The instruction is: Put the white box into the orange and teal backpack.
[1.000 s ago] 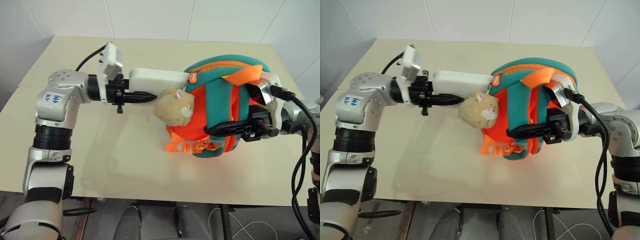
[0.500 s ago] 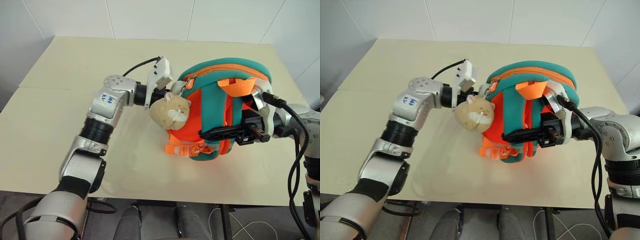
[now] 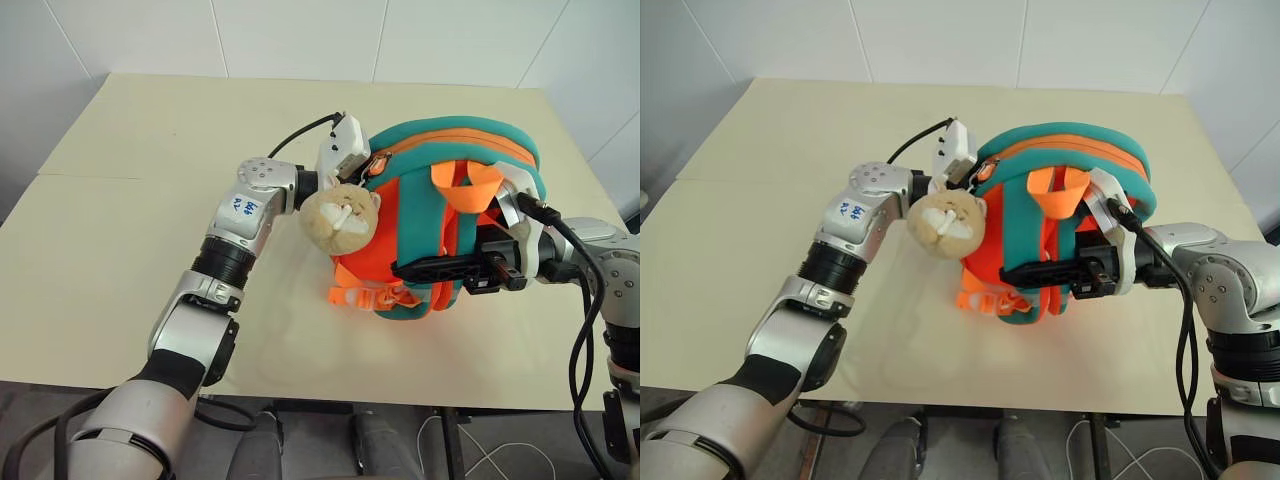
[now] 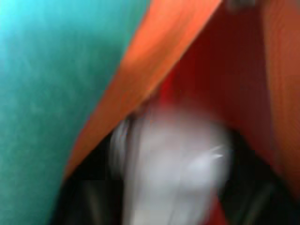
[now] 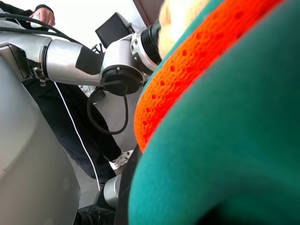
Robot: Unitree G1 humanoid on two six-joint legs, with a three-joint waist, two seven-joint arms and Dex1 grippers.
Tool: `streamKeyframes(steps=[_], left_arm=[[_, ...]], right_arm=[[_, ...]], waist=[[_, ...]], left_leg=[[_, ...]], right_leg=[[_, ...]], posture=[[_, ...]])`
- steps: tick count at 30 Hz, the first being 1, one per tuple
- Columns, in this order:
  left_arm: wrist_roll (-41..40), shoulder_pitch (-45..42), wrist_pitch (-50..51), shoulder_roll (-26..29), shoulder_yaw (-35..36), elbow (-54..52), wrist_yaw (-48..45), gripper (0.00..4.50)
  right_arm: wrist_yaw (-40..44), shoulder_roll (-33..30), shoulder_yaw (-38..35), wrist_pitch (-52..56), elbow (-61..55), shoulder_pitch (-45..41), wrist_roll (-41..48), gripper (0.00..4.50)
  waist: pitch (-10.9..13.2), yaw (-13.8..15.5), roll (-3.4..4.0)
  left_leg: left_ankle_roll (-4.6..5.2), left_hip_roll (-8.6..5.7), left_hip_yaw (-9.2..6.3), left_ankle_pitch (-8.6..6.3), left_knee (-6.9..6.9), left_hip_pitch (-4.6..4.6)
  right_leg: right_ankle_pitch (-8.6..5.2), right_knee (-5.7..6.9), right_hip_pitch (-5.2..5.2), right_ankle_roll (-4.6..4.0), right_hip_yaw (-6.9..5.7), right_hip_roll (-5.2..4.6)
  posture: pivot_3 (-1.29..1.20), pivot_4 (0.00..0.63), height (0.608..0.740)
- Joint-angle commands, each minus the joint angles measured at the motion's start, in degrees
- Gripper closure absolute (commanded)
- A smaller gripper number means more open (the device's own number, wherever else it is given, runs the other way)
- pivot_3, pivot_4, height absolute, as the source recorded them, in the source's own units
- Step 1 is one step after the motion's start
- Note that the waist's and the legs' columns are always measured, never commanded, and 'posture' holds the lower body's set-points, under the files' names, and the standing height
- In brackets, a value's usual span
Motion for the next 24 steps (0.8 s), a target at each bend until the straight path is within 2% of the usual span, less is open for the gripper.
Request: streamKeyframes(steps=[1, 5, 8, 11, 15, 19, 24], left_arm=[[-0.52, -0.37, -4.43, 5.81, 2.98, -4.29, -4.18, 1.09], [-3.12, -1.0, -2.71, 11.33, 4.73, -4.97, -9.79, 1.09], [-4.03, 0.83, 0.3, 16.62, 3.69, -8.61, -16.51, 1.09], [-3.83, 3.23, 1.65, 20.69, 3.74, -10.79, -19.0, 1.09], [-5.02, 6.88, 2.04, 22.4, 5.36, -14.66, -18.56, 1.09], [-9.11, 11.71, 6.89, 23.09, 7.9, -23.76, -16.41, 1.09], [-11.43, 13.25, 9.02, 20.6, 10.36, -28.66, -9.96, 1.09]], right_arm=[[-0.38, -0.14, -1.33, -0.74, -0.83, 0.75, 0.4, 4.5], [-0.7, -0.03, -0.85, -1.73, 0.11, 0.75, -0.36, 4.5], [-0.77, 0.04, -0.54, -2.29, 0.32, 0.85, -0.88, 4.5], [-0.92, 0.21, -0.38, -2.79, 0.62, 0.93, -1.28, 4.5], [-0.97, 0.47, -0.19, -3.27, 1.03, 0.96, -1.78, 4.5], [-0.77, 0.69, 0.19, -3.73, 1.59, 0.89, -2.38, 4.5], [-0.62, 1.03, 0.75, -4.12, 2.28, 0.69, -3.03, 4.5]], waist=[[0.0, -0.22, 0.0], [0.0, -0.14, 0.01], [0.0, 0.01, 0.01], [-0.02, -0.09, 0.03], [-0.01, 0.11, 0.03], [-0.01, 0.0, 0.03], [-0.01, 0.17, 0.03]], left_leg=[[-0.01, 0.01, 0.0, 0.0, -0.03, 0.0], [-0.01, 0.02, 0.0, 0.01, -0.03, 0.01], [-0.01, 0.01, 0.0, 0.01, 0.01, 0.01], [-0.01, 0.02, 0.0, 0.01, -0.04, 0.01], [-0.01, 0.03, -0.01, 0.01, 0.01, 0.02], [0.01, 0.04, -0.01, 0.0, 0.05, 0.01], [0.01, 0.06, -0.03, 0.0, 0.1, 0.02]], right_leg=[[0.0, 0.0, -0.01, 0.0, 0.01, 0.01], [0.0, 0.01, 0.0, 0.0, 0.0, 0.02], [0.0, 0.01, 0.01, 0.0, 0.0, 0.01], [0.0, 0.0, 0.01, 0.0, 0.0, 0.02], [0.0, 0.04, 0.02, -0.01, -0.01, 0.01], [0.0, 0.05, 0.03, -0.01, 0.0, 0.01], [0.0, 0.09, 0.04, -0.01, -0.01, 0.02]], posture=[[0.0, 0.15, 0.74], [0.0, 0.15, 0.74], [0.0, 0.15, 0.74], [0.0, 0.15, 0.74], [0.0, 0.15, 0.74], [0.0, 0.15, 0.74], [0.0, 0.15, 0.74]])
